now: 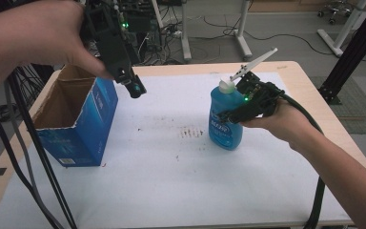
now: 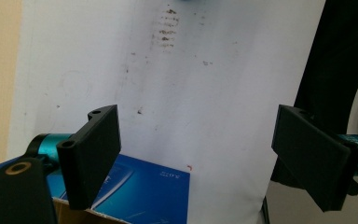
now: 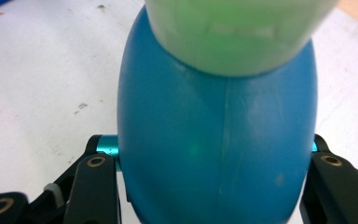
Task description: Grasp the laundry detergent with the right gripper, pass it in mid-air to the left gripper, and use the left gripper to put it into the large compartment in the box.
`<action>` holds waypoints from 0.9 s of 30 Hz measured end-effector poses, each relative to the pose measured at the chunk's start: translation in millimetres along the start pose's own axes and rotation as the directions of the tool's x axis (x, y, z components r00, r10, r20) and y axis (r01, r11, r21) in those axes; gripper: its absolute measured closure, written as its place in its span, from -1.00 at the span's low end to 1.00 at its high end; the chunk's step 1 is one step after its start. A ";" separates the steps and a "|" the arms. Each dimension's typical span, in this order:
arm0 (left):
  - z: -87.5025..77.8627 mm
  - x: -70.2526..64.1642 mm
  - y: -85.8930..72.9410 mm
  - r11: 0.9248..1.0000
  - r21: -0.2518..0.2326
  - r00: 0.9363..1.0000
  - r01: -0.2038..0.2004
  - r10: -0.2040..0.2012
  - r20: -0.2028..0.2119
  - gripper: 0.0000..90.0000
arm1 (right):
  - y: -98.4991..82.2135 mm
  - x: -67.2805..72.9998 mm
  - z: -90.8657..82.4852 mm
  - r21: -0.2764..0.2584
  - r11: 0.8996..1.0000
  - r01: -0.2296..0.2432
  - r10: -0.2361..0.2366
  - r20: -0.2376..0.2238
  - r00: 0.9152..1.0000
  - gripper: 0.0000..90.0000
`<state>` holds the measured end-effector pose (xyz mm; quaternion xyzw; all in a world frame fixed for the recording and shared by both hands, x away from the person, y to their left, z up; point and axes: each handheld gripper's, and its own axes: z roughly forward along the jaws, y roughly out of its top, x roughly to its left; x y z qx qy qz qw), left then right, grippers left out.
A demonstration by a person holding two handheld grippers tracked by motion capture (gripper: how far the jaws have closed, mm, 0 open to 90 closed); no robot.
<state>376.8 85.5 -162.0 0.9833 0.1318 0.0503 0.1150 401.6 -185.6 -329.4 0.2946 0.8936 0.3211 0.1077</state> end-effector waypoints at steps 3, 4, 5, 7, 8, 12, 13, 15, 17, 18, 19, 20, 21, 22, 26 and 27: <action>-0.4 0.4 0.6 1.000 0.000 1.000 -0.001 0.001 0.000 -0.65 | 0.1 -1.5 -3.2 -0.013 1.000 0.013 -0.013 -0.017 1.000 -0.01; -0.9 0.8 1.0 1.000 0.002 1.000 -0.004 0.004 0.001 -0.65 | 0.7 -2.2 -4.0 -0.015 1.000 0.019 -0.020 -0.024 1.000 -0.01; -1.0 0.9 1.1 1.000 -0.001 1.000 -0.004 0.004 0.002 -0.65 | 1.6 -2.6 -5.5 -0.020 0.999 0.031 -0.032 -0.034 0.999 -0.01; -1.8 1.1 1.5 1.000 -0.001 1.000 -0.008 0.008 0.002 -0.65 | 3.7 -2.7 -8.3 -0.026 0.998 0.056 -0.057 -0.048 0.997 -0.01; -2.4 1.1 1.4 1.000 -0.004 1.000 -0.005 0.005 0.002 -0.65 | 5.4 -3.1 -10.1 -0.029 0.997 0.065 -0.066 -0.055 0.996 -0.01; -6.5 2.4 1.4 1.000 -0.012 1.000 -0.002 0.001 -0.003 -0.65 | 14.1 -5.4 -19.9 -0.054 0.994 0.097 -0.102 -0.109 0.989 -0.01; -7.5 2.7 1.4 1.000 -0.015 1.000 -0.001 0.001 -0.002 -0.65 | 16.7 -6.1 -22.7 -0.065 0.992 0.109 -0.116 -0.123 0.986 -0.01; -9.6 3.6 1.9 1.000 -0.016 1.000 -0.008 0.007 -0.004 -0.65 | 23.0 -7.0 -28.9 -0.081 0.988 0.129 -0.140 -0.151 0.979 -0.01; -14.5 5.2 2.9 0.999 -0.032 1.000 -0.010 0.010 -0.006 -0.65 | 29.0 -6.8 -34.2 -0.097 0.984 0.148 -0.163 -0.176 0.971 -0.01; -16.9 6.0 3.7 0.999 -0.040 1.000 -0.012 0.012 -0.004 -0.65 | 32.7 -6.5 -37.0 -0.105 0.983 0.152 -0.170 -0.190 0.967 -0.01; -18.8 6.6 4.4 0.999 -0.047 1.000 -0.014 0.014 -0.004 -0.65 | 41.0 -4.3 -43.0 -0.121 0.976 0.183 -0.205 -0.215 0.955 -0.01; -21.9 7.2 6.0 0.998 -0.062 1.000 -0.020 0.020 -0.001 -0.65 | 43.8 -3.2 -45.0 -0.123 0.974 0.192 -0.216 -0.223 0.951 -0.01; -21.9 7.2 6.0 0.998 -0.062 1.000 -0.020 0.020 -0.001 -0.65 | 43.8 -3.2 -45.0 -0.123 0.974 0.192 -0.216 -0.223 0.951 -0.01; -21.9 7.2 6.0 0.998 -0.062 1.000 -0.020 0.020 -0.001 -0.65 | 47.5 -2.0 -47.2 -0.131 0.969 0.209 -0.235 -0.237 0.943 -0.01; -31.4 10.5 13.3 0.993 -0.111 0.998 -0.047 0.050 0.023 -0.65 | 64.3 5.2 -55.2 -0.168 0.952 0.254 -0.296 -0.307 0.905 -0.01; -33.1 11.2 14.8 0.991 -0.118 0.998 -0.056 0.060 0.032 -0.65 | 68.1 6.9 -56.6 -0.175 0.949 0.264 -0.308 -0.317 0.897 -0.01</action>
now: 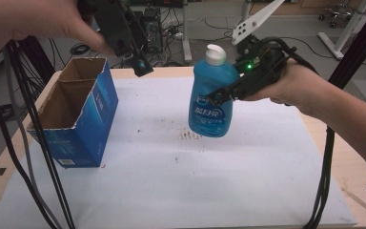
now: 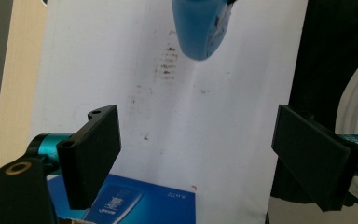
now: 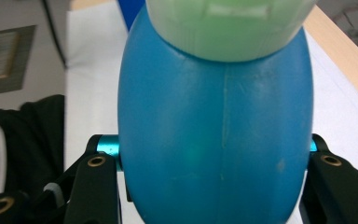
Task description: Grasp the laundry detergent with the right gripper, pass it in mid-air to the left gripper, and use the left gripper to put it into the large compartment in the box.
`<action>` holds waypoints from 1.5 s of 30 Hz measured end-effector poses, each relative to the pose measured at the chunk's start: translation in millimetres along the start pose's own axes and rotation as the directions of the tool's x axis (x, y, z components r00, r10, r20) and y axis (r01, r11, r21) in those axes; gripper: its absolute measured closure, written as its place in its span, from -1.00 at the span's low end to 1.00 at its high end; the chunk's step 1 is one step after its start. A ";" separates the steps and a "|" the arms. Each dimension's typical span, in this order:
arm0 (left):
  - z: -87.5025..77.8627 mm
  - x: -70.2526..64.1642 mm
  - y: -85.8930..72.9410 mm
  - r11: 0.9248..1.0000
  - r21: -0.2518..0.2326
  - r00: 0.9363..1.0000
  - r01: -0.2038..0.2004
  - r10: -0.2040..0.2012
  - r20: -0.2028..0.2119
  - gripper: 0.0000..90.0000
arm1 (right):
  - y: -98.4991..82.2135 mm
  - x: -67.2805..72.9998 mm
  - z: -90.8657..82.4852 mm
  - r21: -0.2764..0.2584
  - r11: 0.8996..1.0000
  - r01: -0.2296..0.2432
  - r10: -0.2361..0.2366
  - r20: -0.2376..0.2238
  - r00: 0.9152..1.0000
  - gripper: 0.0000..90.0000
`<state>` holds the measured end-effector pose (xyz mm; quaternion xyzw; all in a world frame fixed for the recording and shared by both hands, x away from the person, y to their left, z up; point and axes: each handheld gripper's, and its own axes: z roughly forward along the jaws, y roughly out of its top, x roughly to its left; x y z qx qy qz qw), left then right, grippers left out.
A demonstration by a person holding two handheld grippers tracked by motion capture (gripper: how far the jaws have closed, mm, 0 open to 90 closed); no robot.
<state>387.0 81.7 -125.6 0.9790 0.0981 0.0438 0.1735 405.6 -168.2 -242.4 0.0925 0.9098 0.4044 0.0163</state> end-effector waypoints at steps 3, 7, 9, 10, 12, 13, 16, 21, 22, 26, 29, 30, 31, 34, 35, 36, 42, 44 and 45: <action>-3.8 1.9 5.1 0.999 -0.031 1.000 -0.008 0.009 0.023 -0.65 | 12.1 2.2 0.3 -0.017 0.999 0.034 -0.035 -0.040 0.999 0.00; -6.5 4.8 9.6 0.999 -0.042 0.999 -0.024 0.026 0.047 -0.65 | 23.6 5.0 2.5 -0.023 0.998 0.062 -0.063 -0.078 0.995 0.00; -6.0 6.7 13.3 0.998 -0.053 0.997 -0.025 0.029 0.068 -0.65 | 36.6 9.4 7.4 -0.012 0.995 0.102 -0.103 -0.106 0.989 0.00; -5.4 7.5 14.3 0.998 -0.048 0.997 -0.038 0.042 0.071 -0.65 | 40.1 10.4 9.1 -0.008 0.994 0.113 -0.113 -0.113 0.987 0.00; -4.1 7.3 15.0 0.998 -0.047 0.996 -0.041 0.044 0.076 -0.65 | 43.3 11.8 10.8 -0.002 0.993 0.119 -0.118 -0.116 0.986 0.00; -2.5 7.1 16.1 0.998 -0.039 0.995 -0.048 0.051 0.081 -0.65 | 49.8 13.4 14.9 0.002 0.990 0.142 -0.141 -0.130 0.981 0.00; 1.7 5.1 20.0 0.998 -0.024 0.993 -0.066 0.068 0.092 -0.65 | 56.5 15.9 19.6 0.002 0.987 0.160 -0.158 -0.146 0.977 0.00; 6.6 1.4 24.2 0.996 -0.010 0.992 -0.090 0.090 0.091 -0.65 | 65.7 19.2 26.1 0.016 0.985 0.174 -0.169 -0.165 0.972 0.00; 7.9 0.7 24.7 0.995 -0.002 0.991 -0.102 0.101 0.093 -0.65 | 66.9 19.5 27.2 0.014 0.984 0.175 -0.171 -0.166 0.971 0.00; 11.8 -1.7 26.2 0.992 0.018 0.990 -0.122 0.120 0.073 -0.65 | 70.3 20.0 28.8 0.027 0.983 0.179 -0.172 -0.169 0.970 0.00; 12.6 -1.5 27.1 0.994 0.017 0.992 -0.111 0.110 0.069 -0.65 | 70.7 20.3 29.5 0.032 0.983 0.179 -0.171 -0.171 0.970 0.00; 12.9 -2.0 27.5 0.993 0.019 0.991 -0.117 0.115 0.063 -0.65 | 70.7 20.1 29.8 0.032 0.983 0.181 -0.173 -0.171 0.970 0.00; 13.2 -2.6 28.1 0.992 0.021 0.991 -0.121 0.120 0.061 -0.65 | 70.6 20.0 29.8 0.033 0.983 0.181 -0.173 -0.168 0.971 -0.01; 15.3 -4.1 29.1 0.991 0.025 0.989 -0.133 0.131 0.069 -0.64 | 70.5 19.3 29.8 0.029 0.984 0.177 -0.170 -0.166 0.971 -0.01; 15.8 -4.0 29.5 0.991 0.026 0.989 -0.133 0.131 0.068 -0.62 | 70.5 18.7 29.3 0.028 0.984 0.178 -0.171 -0.163 0.972 -0.01; 15.8 -4.0 29.5 0.991 0.026 0.989 -0.133 0.131 0.068 -0.60 | 70.5 18.7 29.3 0.028 0.984 0.178 -0.171 -0.163 0.972 -0.01; 18.6 -3.1 31.4 0.992 0.035 0.991 -0.119 0.117 0.069 -0.52 | 69.5 17.7 27.5 0.032 0.984 0.173 -0.166 -0.158 0.973 -0.01; 19.0 -4.1 32.4 0.991 0.036 0.989 -0.128 0.125 0.076 -0.52 | 69.4 17.7 26.8 0.031 0.985 0.172 -0.165 -0.154 0.974 -0.01; 19.4 -4.5 32.8 0.991 0.038 0.990 -0.128 0.126 0.072 -0.51 | 69.3 17.7 26.6 0.028 0.985 0.168 -0.162 -0.156 0.974 -0.01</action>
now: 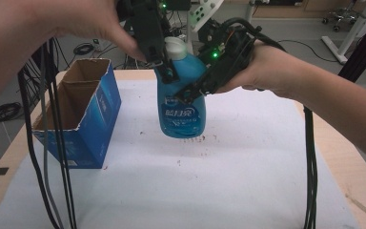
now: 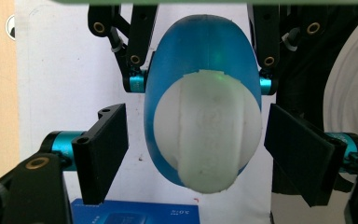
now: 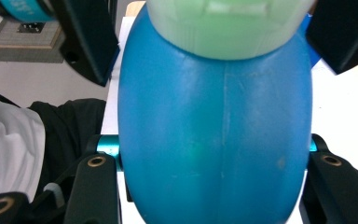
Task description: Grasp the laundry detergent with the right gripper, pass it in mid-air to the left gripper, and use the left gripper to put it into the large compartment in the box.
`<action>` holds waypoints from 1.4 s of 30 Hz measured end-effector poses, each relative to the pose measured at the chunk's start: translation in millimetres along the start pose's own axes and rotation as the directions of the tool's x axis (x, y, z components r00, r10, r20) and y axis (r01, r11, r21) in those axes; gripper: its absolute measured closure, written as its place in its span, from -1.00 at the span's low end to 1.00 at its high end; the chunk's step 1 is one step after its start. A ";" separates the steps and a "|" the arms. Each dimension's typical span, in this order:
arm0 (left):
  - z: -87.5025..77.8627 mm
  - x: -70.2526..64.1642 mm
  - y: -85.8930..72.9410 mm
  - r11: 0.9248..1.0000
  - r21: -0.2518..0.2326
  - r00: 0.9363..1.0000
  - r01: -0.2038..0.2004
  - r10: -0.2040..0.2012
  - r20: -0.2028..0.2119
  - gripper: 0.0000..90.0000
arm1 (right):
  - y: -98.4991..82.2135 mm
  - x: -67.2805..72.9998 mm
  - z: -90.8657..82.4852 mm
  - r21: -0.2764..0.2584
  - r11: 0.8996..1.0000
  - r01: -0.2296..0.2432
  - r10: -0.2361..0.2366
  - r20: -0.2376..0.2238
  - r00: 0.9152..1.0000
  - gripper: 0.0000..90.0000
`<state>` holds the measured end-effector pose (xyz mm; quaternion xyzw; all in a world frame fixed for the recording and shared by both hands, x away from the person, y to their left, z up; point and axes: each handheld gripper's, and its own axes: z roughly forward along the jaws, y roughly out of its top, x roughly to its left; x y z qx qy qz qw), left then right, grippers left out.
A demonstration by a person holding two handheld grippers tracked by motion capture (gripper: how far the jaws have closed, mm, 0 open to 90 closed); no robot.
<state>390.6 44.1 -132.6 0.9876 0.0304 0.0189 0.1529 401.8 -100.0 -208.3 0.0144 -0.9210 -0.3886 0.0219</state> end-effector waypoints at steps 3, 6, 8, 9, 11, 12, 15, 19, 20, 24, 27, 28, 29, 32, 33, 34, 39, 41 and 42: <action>1.0 0.1 0.7 1.000 0.007 1.000 0.000 0.000 -0.001 -0.45 | 0.1 -0.3 -0.7 -0.010 1.000 0.007 -0.007 -0.003 1.000 -0.01; 1.7 0.3 0.6 1.000 0.003 1.000 0.012 -0.012 0.005 -0.45 | 0.2 -0.3 -0.6 -0.008 1.000 0.009 -0.009 -0.001 1.000 -0.01; 2.5 0.3 0.9 1.000 0.008 1.000 0.012 -0.012 0.006 -0.45 | 0.1 0.3 -0.5 -0.002 1.000 0.003 -0.003 -0.004 1.000 -0.01; 3.0 0.3 1.1 1.000 0.011 1.000 0.010 -0.010 0.007 -0.45 | 0.0 0.4 -0.3 -0.001 1.000 0.004 -0.004 -0.005 1.000 -0.01; 3.0 0.0 1.3 1.000 0.011 1.000 0.005 -0.006 0.007 -0.40 | 0.0 0.5 -0.1 0.001 1.000 0.000 0.000 -0.008 1.000 -0.01; 3.0 0.0 1.3 1.000 0.011 1.000 0.005 -0.006 0.007 -0.40 | 0.0 0.5 -0.1 0.001 1.000 0.000 0.000 -0.008 1.000 -0.01; 3.6 0.4 0.9 1.000 0.010 1.000 0.008 -0.008 0.000 -0.40 | 0.0 -0.1 -0.1 0.000 1.000 0.000 0.000 -0.001 1.000 -0.01; 4.3 1.1 0.4 1.000 0.014 1.000 0.002 -0.002 0.004 -0.35 | -0.1 0.2 0.3 0.005 1.000 -0.007 0.007 -0.006 1.000 -0.01; 4.5 1.5 0.3 1.000 0.013 1.000 0.002 -0.002 0.000 -0.35 | -0.1 0.1 0.6 0.006 1.000 -0.004 0.004 -0.007 1.000 -0.01; 4.1 2.0 0.2 1.000 0.012 1.000 0.000 0.000 0.001 -0.35 | -0.3 -1.4 1.2 0.007 1.000 0.002 -0.002 -0.002 1.000 -0.01; 4.7 2.7 0.1 1.000 0.020 1.000 0.000 0.000 0.002 -0.35 | -0.9 -2.3 1.8 0.012 1.000 -0.004 0.004 -0.008 1.000 -0.01; 4.7 2.7 0.1 1.000 0.020 1.000 0.000 0.000 0.002 -0.35 | -0.9 -2.4 2.0 0.015 1.000 -0.005 0.005 -0.009 1.000 -0.01; 5.3 2.9 -0.2 1.000 0.013 1.000 0.002 -0.002 0.000 -0.35 | -1.0 -2.6 2.1 0.015 1.000 -0.006 0.006 -0.009 1.000 -0.01; 5.1 3.2 0.0 1.000 0.012 1.000 0.002 -0.002 0.004 -0.31 | -1.0 -3.3 2.3 0.015 1.000 -0.004 0.004 -0.007 1.000 -0.01; 5.3 3.2 0.1 1.000 0.012 1.000 0.003 -0.003 0.007 -0.31 | -0.9 -3.2 2.1 0.014 1.000 -0.007 0.007 -0.009 1.000 -0.01; 5.3 3.2 0.1 1.000 0.012 1.000 0.003 -0.003 0.007 -0.31 | -0.9 -3.2 2.1 0.014 1.000 -0.007 0.007 -0.009 1.000 -0.01; 6.6 2.7 0.4 1.000 0.018 1.000 0.002 -0.002 0.012 -0.30 | -1.4 -3.7 1.7 0.014 1.000 -0.017 0.018 -0.008 1.000 -0.01; 7.0 2.4 0.7 1.000 0.019 1.000 -0.002 0.001 0.014 -0.28 | -1.7 -3.9 1.1 0.015 1.000 -0.018 0.018 -0.006 1.000 -0.01; 7.4 2.2 0.7 1.000 0.017 1.000 0.001 -0.002 0.014 -0.28 | -1.7 -4.2 1.0 0.013 1.000 -0.015 0.015 -0.005 1.000 -0.01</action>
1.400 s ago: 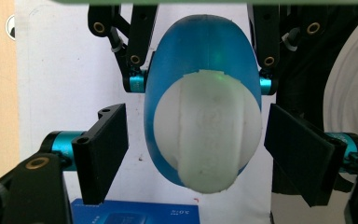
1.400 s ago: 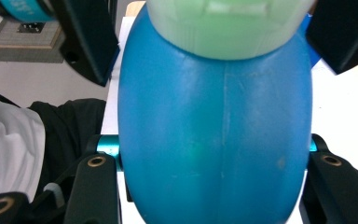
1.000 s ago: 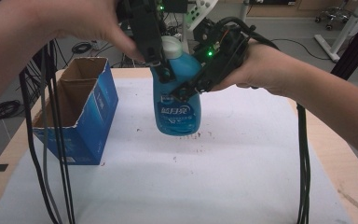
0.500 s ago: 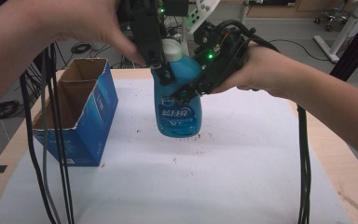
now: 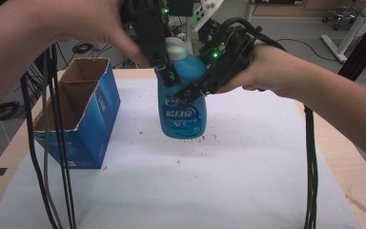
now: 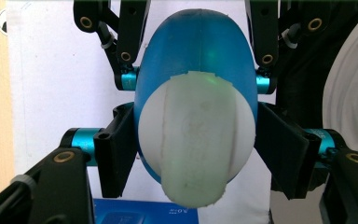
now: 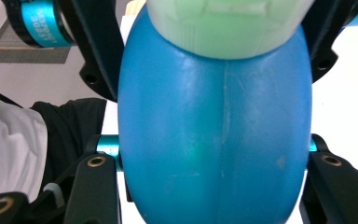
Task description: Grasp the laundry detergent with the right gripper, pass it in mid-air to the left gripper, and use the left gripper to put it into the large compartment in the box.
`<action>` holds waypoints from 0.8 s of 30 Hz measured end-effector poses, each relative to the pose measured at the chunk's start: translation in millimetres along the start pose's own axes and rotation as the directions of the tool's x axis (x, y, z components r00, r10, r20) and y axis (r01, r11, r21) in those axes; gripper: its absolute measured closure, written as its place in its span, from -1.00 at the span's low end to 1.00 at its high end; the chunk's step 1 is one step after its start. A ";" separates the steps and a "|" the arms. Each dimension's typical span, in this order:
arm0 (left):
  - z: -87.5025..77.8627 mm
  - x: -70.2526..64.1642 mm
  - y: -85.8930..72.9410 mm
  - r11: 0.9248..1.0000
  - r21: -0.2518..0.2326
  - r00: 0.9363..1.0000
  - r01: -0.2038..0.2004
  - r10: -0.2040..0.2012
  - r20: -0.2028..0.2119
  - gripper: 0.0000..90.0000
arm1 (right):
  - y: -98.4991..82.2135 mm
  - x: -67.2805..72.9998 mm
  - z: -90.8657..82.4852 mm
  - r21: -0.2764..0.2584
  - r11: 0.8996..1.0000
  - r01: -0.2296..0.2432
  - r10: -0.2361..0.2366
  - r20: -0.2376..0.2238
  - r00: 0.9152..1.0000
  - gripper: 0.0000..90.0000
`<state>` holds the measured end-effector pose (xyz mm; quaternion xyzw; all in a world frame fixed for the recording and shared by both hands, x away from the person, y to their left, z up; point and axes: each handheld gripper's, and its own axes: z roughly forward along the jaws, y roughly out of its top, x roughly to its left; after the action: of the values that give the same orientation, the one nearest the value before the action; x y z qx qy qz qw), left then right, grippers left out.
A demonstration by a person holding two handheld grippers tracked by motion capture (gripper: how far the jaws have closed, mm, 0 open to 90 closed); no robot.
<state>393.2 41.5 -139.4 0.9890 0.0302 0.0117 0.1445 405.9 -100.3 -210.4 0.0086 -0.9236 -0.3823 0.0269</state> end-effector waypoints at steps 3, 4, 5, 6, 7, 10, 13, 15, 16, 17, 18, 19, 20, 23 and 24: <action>0.2 0.0 0.3 1.000 0.002 1.000 0.001 -0.001 0.001 -0.28 | 0.0 -0.5 0.1 -0.004 1.000 0.004 -0.004 0.000 1.000 -0.01; 0.6 -0.4 0.6 1.000 0.005 1.000 -0.001 0.001 0.001 -0.28 | 0.0 -0.7 0.3 -0.005 1.000 0.004 -0.004 -0.002 1.000 -0.01; 0.8 -0.5 0.8 1.000 0.007 1.000 -0.003 0.003 0.000 -0.28 | 0.1 -0.8 0.3 -0.005 1.000 0.005 -0.005 -0.002 1.000 -0.01; 0.8 -0.6 0.9 1.000 0.007 1.000 -0.002 0.002 0.001 -0.28 | 0.1 -0.6 0.2 -0.004 1.000 0.003 -0.003 -0.003 1.000 -0.01; 0.7 -0.5 1.0 1.000 0.007 1.000 -0.002 0.002 0.001 -0.28 | 0.2 -0.9 0.4 -0.008 1.000 0.009 -0.009 -0.003 1.000 -0.01; 0.9 -0.2 1.0 1.000 0.004 1.000 -0.002 0.002 -0.002 -0.24 | 0.1 -0.5 0.1 -0.006 1.000 0.001 -0.001 -0.004 1.000 -0.01; 0.6 0.4 0.5 1.000 -0.003 1.000 0.003 -0.003 -0.001 -0.23 | 0.1 -0.4 0.0 -0.004 1.000 -0.002 0.002 -0.004 1.000 -0.01; 1.0 0.4 0.6 1.000 -0.001 1.000 0.004 -0.004 -0.006 -0.22 | 0.3 -0.7 0.3 -0.006 1.000 -0.003 0.003 -0.006 1.000 -0.01; 1.4 0.5 0.6 1.000 -0.001 1.000 0.005 -0.005 -0.004 -0.22 | 0.4 -0.8 0.6 -0.005 1.000 -0.002 0.002 -0.003 1.000 -0.01; 1.4 0.5 0.6 1.000 -0.001 1.000 0.005 -0.005 -0.004 -0.22 | 0.4 -0.8 0.6 -0.005 1.000 -0.002 0.002 -0.003 1.000 -0.01; 1.6 0.5 0.6 1.000 0.000 1.000 0.007 -0.007 -0.003 -0.22 | 0.4 -0.9 1.0 -0.004 1.000 0.000 0.000 -0.002 1.000 -0.01; 2.3 0.5 0.0 1.000 -0.006 1.000 0.014 -0.014 -0.003 -0.17 | 0.2 -0.3 1.1 0.004 1.000 -0.005 0.005 -0.004 1.000 -0.01; 2.2 0.8 -0.2 1.000 -0.004 1.000 0.012 -0.012 -0.001 -0.17 | 0.2 -0.4 1.6 0.007 1.000 -0.009 0.009 -0.004 1.000 -0.01; 2.3 0.5 -0.6 1.000 -0.008 1.000 0.009 -0.009 -0.008 -0.16 | 0.2 -0.6 2.1 0.005 1.000 -0.004 0.004 -0.007 1.000 -0.01; 2.2 0.3 -0.8 1.000 -0.011 1.000 0.009 -0.010 -0.012 -0.16 | 0.1 -1.0 2.0 0.005 1.000 -0.002 0.002 -0.006 1.000 -0.01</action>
<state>393.5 41.6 -141.7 0.9879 0.0357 0.0171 0.1498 406.8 -98.8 -211.8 0.0090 -0.9244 -0.3801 0.0299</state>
